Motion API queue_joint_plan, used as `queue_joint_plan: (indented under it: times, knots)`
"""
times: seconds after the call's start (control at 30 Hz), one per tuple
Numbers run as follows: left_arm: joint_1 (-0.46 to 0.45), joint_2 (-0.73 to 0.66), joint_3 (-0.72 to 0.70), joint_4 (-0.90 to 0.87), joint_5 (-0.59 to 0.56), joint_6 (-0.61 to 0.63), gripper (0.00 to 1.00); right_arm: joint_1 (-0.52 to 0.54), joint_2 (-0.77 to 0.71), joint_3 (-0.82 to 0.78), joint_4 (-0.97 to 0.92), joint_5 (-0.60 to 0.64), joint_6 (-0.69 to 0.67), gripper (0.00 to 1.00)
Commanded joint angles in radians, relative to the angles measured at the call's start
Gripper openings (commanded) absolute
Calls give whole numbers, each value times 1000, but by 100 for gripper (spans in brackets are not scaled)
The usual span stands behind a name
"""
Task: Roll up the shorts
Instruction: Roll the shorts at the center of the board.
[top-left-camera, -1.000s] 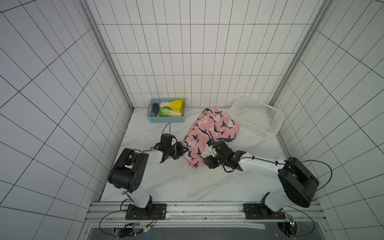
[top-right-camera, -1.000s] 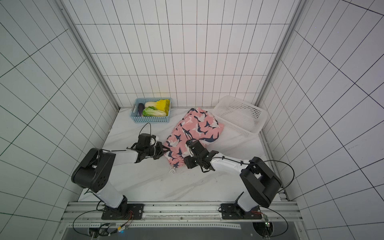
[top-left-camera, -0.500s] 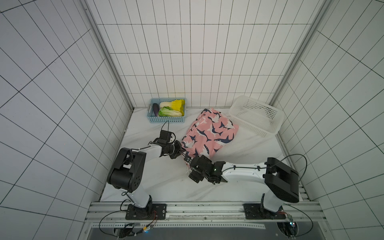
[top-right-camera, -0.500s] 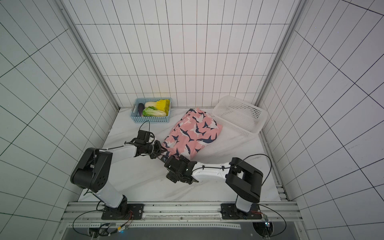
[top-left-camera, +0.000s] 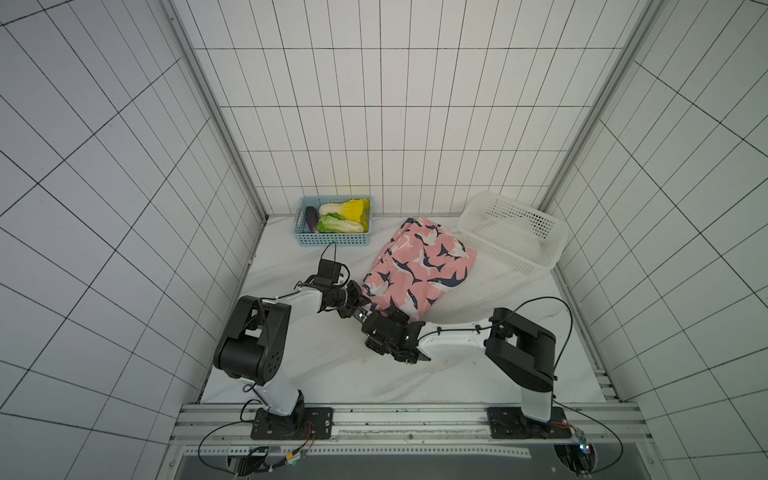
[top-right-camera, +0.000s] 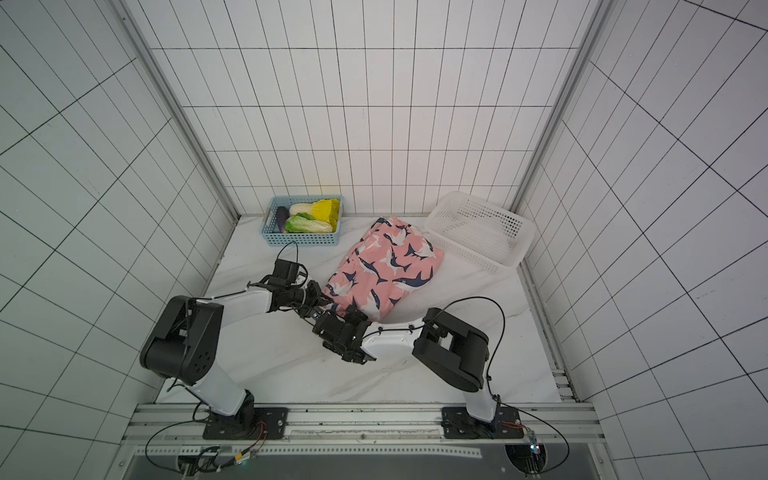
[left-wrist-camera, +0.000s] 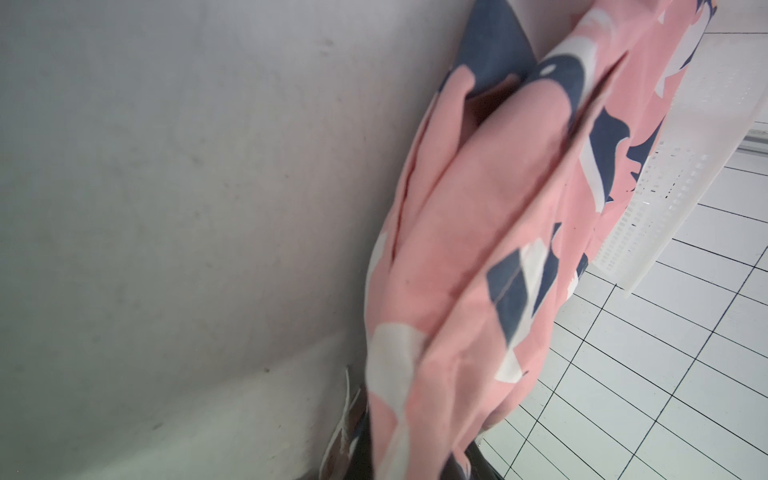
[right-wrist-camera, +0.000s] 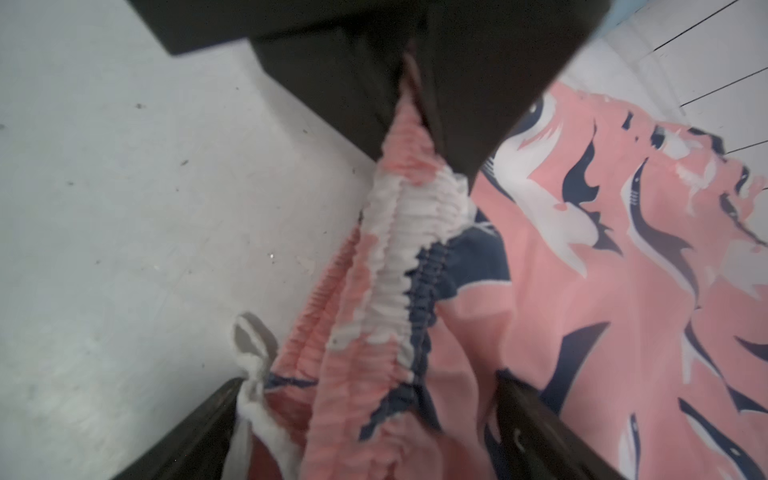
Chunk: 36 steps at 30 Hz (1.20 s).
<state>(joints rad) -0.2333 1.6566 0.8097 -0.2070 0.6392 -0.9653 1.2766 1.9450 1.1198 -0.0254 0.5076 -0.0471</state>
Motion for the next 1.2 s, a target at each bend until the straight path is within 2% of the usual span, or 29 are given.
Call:
queue_joint_plan:
  times: [0.0, 0.13, 0.17, 0.27, 0.33, 0.43, 0.57, 0.63, 0.7, 0.9, 1.03, 1.17]
  knots:
    - [10, -32, 20, -10, 26, -7, 0, -8, 37, 0, -42, 72, 20, 75]
    - [26, -37, 22, -26, 28, -2, 0, -18, 5, -24, -52, 19, 21, 35]
    - [28, -38, 24, -36, 21, 5, 0, -20, -5, -28, -60, -8, 19, 22]
    - [29, -28, 38, -70, 2, 31, 0, -26, -31, -37, -94, -94, 27, 7]
    - [29, -20, 46, -91, -7, 42, 0, -28, -47, -52, -105, -148, 23, 1]
    - [29, -20, 55, -122, -23, 63, 0, -36, -72, -75, -123, -241, 23, 0]
    - [33, -61, 63, -159, -65, 105, 43, -89, -101, -86, -135, -437, 75, 0]
    - [41, -111, 64, -182, -114, 127, 60, -119, -110, -87, -139, -537, 99, 0]
    - [54, -172, 58, -206, -173, 147, 70, -150, -110, -84, -145, -627, 118, 0]
    - [83, -381, -6, -212, -268, 192, 75, -271, -104, -85, -116, -933, 214, 0]
    - [72, -446, -91, -172, -258, 182, 75, -332, -81, -80, -86, -1090, 274, 0]
    - [25, -494, -219, -54, -295, 147, 79, -399, -26, -74, -26, -1257, 367, 0]
